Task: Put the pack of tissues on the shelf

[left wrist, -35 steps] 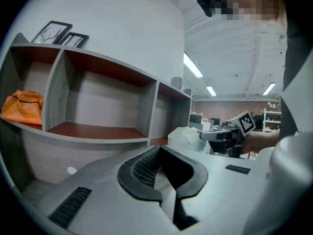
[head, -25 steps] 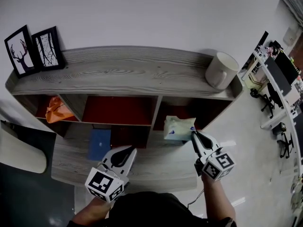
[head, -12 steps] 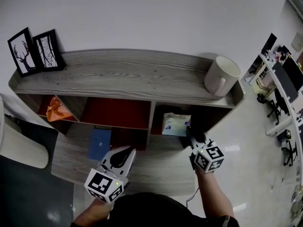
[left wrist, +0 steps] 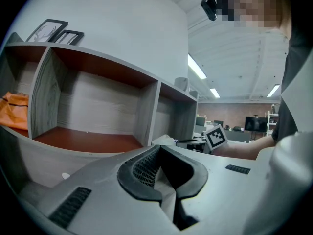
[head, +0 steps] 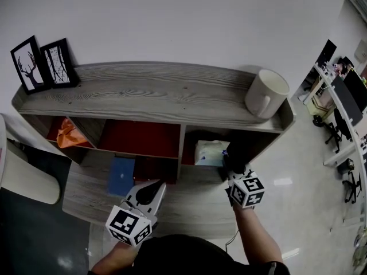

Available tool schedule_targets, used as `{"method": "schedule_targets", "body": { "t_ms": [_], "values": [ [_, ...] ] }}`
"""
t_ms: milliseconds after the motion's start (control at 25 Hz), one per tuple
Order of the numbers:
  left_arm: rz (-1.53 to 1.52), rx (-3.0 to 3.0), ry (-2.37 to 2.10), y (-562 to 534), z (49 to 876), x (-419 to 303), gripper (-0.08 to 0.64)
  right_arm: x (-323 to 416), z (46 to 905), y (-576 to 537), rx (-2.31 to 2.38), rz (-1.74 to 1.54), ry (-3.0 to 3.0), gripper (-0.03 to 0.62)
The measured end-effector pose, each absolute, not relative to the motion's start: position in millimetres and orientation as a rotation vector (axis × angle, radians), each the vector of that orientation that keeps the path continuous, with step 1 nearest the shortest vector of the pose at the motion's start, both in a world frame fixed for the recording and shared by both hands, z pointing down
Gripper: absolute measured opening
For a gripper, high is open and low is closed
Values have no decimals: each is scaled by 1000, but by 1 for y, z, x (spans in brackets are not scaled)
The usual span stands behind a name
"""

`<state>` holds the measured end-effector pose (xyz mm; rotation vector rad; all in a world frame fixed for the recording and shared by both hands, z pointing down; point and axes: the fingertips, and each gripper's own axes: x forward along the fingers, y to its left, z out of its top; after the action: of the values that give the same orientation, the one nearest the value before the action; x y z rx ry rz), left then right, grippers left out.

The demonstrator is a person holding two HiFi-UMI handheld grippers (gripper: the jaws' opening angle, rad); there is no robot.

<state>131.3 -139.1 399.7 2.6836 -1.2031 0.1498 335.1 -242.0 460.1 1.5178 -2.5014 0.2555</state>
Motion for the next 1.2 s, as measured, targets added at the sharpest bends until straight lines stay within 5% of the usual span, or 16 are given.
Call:
{"method": "schedule_targets", "body": {
  "t_ms": [480,1200],
  "values": [
    [160,2674,-1199,-135,407,131,14,332,452,-222,1490,250,-2555,83],
    [177,2692,-1211,-124,401,138,14,278,418,-160,1263,313,-2828,84]
  ]
}}
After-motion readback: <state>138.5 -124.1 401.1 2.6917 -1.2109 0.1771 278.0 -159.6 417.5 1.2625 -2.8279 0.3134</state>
